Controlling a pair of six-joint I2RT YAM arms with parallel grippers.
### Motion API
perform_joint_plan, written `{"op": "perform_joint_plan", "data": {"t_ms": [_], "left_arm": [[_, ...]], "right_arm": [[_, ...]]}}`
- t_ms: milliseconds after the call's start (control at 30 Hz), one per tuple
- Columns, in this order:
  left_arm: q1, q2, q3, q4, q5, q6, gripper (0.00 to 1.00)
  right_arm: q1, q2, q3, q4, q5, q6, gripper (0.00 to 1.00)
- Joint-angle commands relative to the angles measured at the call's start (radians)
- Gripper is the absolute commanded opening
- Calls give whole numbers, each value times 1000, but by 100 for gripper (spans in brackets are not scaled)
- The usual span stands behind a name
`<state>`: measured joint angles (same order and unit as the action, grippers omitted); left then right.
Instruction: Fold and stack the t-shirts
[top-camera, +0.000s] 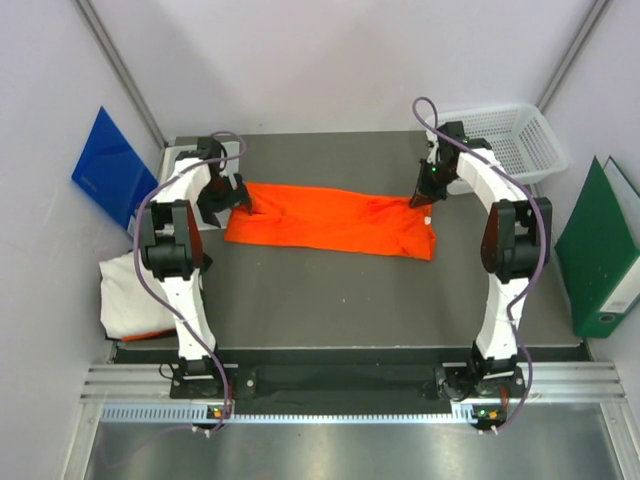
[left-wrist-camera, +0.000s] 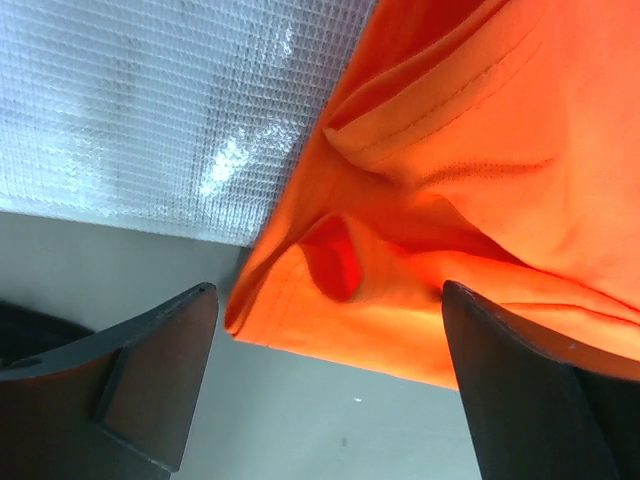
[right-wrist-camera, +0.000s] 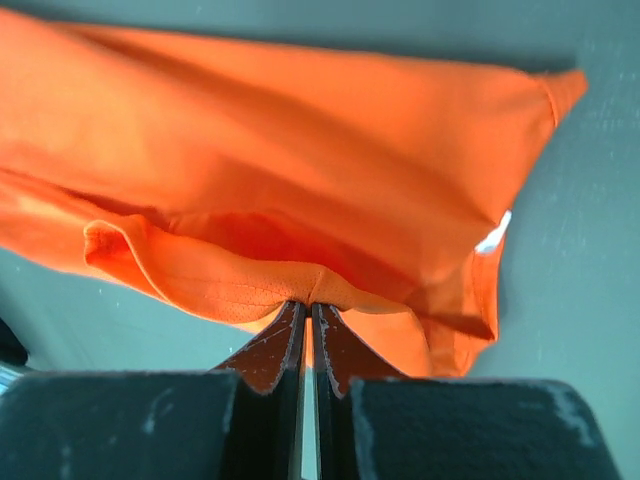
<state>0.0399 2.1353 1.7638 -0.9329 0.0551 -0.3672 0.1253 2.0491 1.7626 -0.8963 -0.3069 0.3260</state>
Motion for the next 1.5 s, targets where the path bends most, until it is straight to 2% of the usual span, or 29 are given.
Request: {"op": "perform_joint_plan", "data": {"t_ms": [0,33,67,133,233,267,367,467,700,900,1100,1233,1333,1367,1400,1433,1467], "left_arm": [[3,-29,69,-31,-46,10,99],[5,-40,69,-26,-46,13,99],[3,-63,69,-21,-47,16,99],[3,-89,56,0,-46,27,99],[3,-141,25,58,-24,43,99],[3,-161,17,80,-9,51,99],[3,-179,14,136,8,68,99],[3,-143,48,175,32,70,99],[3,66,235,145,72,25,99],[2,169,313,166,107,1,99],[0,221,335,184,144,-4,95],[2,247,355,187,160,-6,74],[2,270,375,189,167,-13,51],[2,281,379,186,170,-15,29],[2,287,390,183,181,-16,19],[0,290,391,183,184,-16,4],[0,291,391,183,184,-19,0]], "right_arm": [[-15,69,72,31,63,38,0],[-15,78,78,24,87,47,1],[-16,83,86,13,116,56,12],[-16,54,71,34,207,84,27],[-3,-84,-29,133,304,123,51],[0,-122,-52,148,365,131,70],[2,-246,-130,151,402,171,94],[0,-345,-236,136,393,202,99],[-38,-466,-607,158,185,297,97],[-55,-494,-748,181,109,381,95],[-56,-491,-791,275,91,450,94],[-58,-511,-838,408,118,507,91],[-55,-446,-819,464,117,512,84],[-53,-426,-809,474,111,504,77],[-49,-399,-796,490,111,505,70],[-40,-385,-792,503,112,505,62],[-36,-377,-786,519,124,507,45]]}}
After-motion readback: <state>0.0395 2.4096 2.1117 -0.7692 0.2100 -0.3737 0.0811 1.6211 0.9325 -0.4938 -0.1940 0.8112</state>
